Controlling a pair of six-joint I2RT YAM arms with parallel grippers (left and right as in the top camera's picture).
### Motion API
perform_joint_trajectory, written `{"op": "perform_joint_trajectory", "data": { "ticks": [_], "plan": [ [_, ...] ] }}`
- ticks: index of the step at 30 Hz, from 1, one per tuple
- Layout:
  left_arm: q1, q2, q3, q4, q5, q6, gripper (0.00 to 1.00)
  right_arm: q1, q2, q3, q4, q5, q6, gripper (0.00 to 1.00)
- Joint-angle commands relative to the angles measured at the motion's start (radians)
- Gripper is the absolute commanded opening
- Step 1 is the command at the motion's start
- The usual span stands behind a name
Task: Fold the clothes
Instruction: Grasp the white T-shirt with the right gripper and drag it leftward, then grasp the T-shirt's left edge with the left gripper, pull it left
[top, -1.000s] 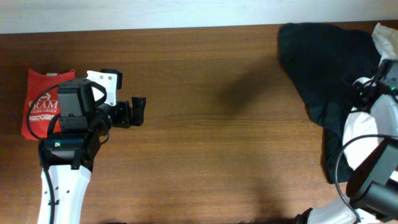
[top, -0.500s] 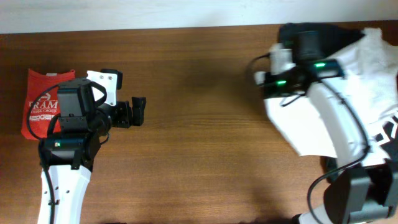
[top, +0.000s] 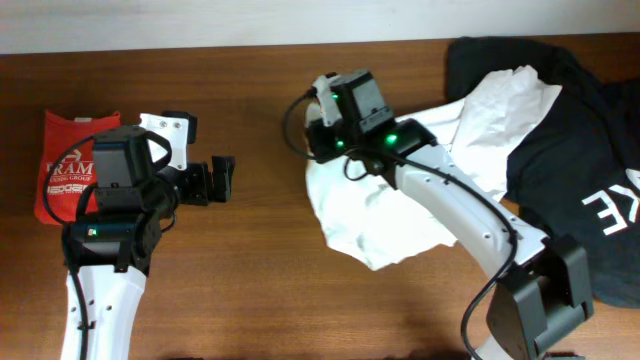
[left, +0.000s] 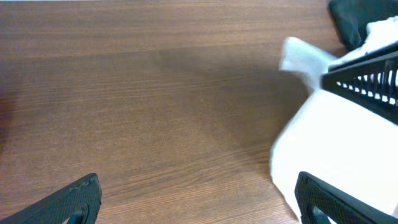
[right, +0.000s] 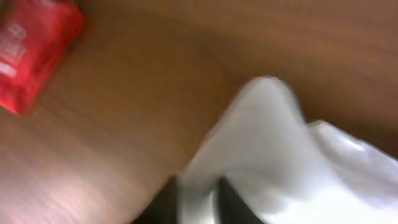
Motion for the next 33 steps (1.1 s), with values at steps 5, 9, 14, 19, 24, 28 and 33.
{"op": "perform_joint_trajectory", "data": {
  "ticks": [5,9,14,19,24,28,33],
  "plan": [
    [-0.008,0.009,0.015,0.023,0.053,-0.007,0.99,-0.034,-0.016,0.004,-0.051,0.156,0.016,0.99],
    [-0.072,0.088,0.015,0.076,0.082,-0.007,0.99,-0.142,-0.066,0.004,-0.211,0.239,0.063,0.99],
    [-0.161,0.265,0.015,0.152,0.093,-0.008,0.99,-0.283,-0.130,0.004,-0.418,0.239,0.061,0.99],
    [-0.225,0.462,0.015,0.251,0.209,-0.046,0.99,-0.415,-0.145,0.004,-0.587,0.239,0.058,0.99],
    [-0.281,0.620,0.015,0.334,0.221,-0.117,0.99,-0.522,-0.145,0.004,-0.670,0.239,0.058,0.99],
    [-0.315,0.727,0.015,0.406,0.220,-0.184,0.99,-0.585,-0.145,0.004,-0.716,0.239,0.058,0.99],
    [-0.340,0.827,0.015,0.510,0.220,-0.297,0.99,-0.630,-0.145,0.004,-0.753,0.239,0.058,0.99]
  ]
}}
